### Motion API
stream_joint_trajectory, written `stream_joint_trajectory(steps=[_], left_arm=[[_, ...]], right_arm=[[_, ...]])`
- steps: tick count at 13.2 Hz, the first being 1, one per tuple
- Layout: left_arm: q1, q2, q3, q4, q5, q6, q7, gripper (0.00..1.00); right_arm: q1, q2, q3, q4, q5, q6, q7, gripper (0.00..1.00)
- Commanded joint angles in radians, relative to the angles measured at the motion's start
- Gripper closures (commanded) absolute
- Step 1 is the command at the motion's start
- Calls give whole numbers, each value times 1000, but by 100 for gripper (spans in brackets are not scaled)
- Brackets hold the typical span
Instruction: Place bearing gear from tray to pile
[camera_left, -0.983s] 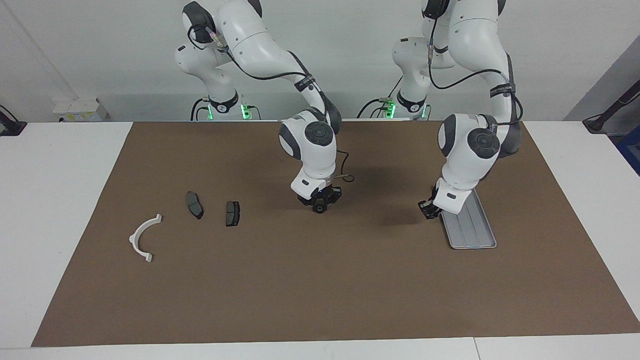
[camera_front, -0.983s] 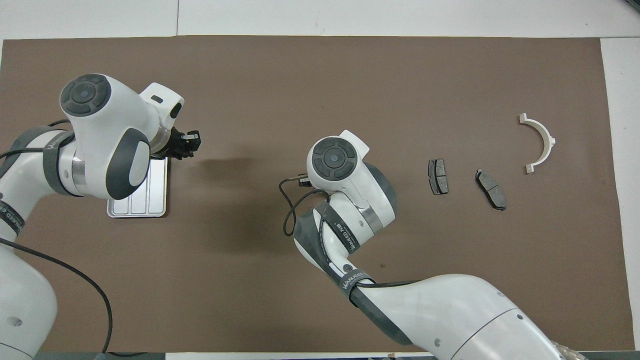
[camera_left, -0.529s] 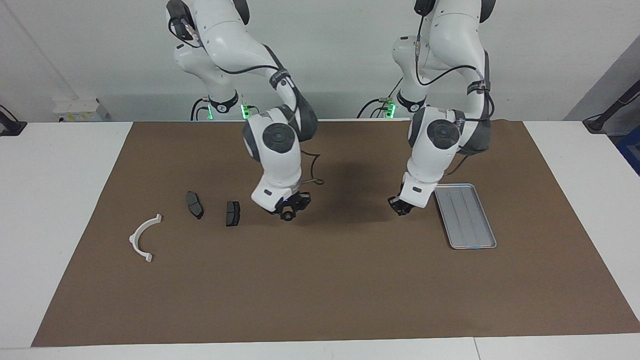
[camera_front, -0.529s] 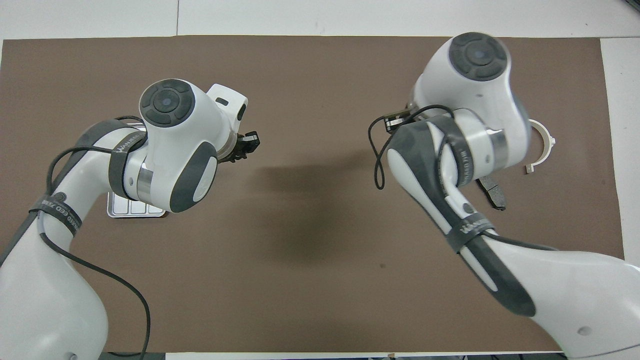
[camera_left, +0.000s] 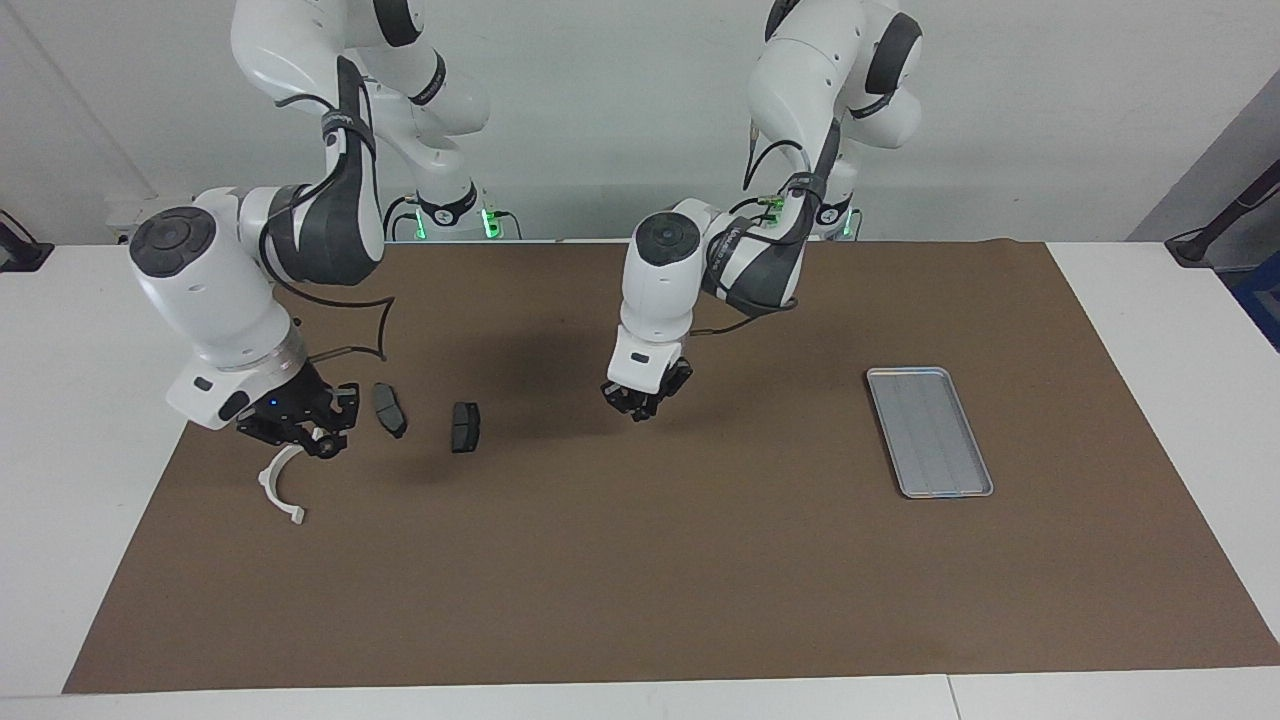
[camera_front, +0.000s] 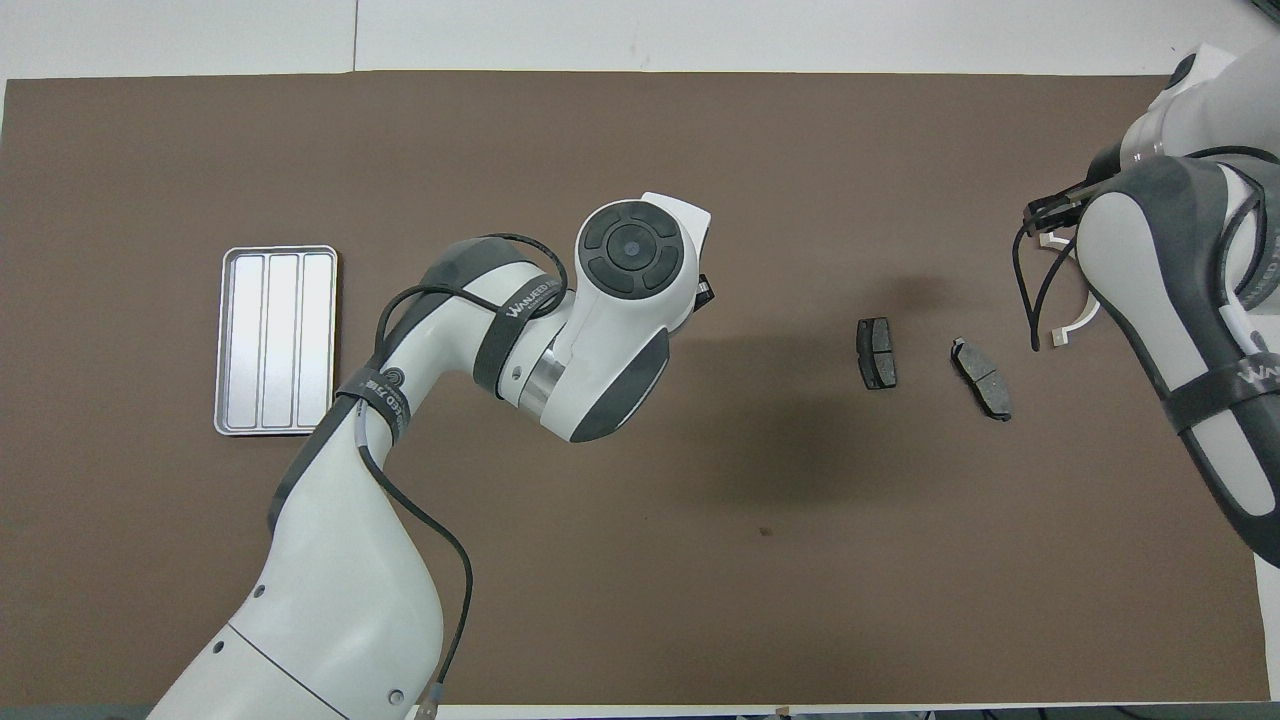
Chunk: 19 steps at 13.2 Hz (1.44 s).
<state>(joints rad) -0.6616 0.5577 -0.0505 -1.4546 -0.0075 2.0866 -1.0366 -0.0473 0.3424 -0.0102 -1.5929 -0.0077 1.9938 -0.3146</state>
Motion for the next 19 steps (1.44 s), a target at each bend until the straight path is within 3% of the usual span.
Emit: stream_joint_trajectory(steps=[1, 15, 16, 17, 19], left_arm=[[-36, 78, 23, 49, -8, -14, -35, 89], [-52, 77, 23, -55, 3, 70, -83, 83], [-52, 77, 23, -56, 3, 70, -83, 74], [-52, 76, 24, -55, 3, 70, -85, 59], [-52, 76, 29, -43, 1, 50, -91, 0]], right_arm=[[-29, -11, 16, -122, 5, 132, -44, 100], [-48, 87, 16, -220, 5, 333, -87, 100], [-48, 96, 16, -222, 5, 344, -89, 100], [-49, 104, 16, -222, 6, 349, -93, 100], [-49, 110, 16, -222, 5, 356, -93, 100]])
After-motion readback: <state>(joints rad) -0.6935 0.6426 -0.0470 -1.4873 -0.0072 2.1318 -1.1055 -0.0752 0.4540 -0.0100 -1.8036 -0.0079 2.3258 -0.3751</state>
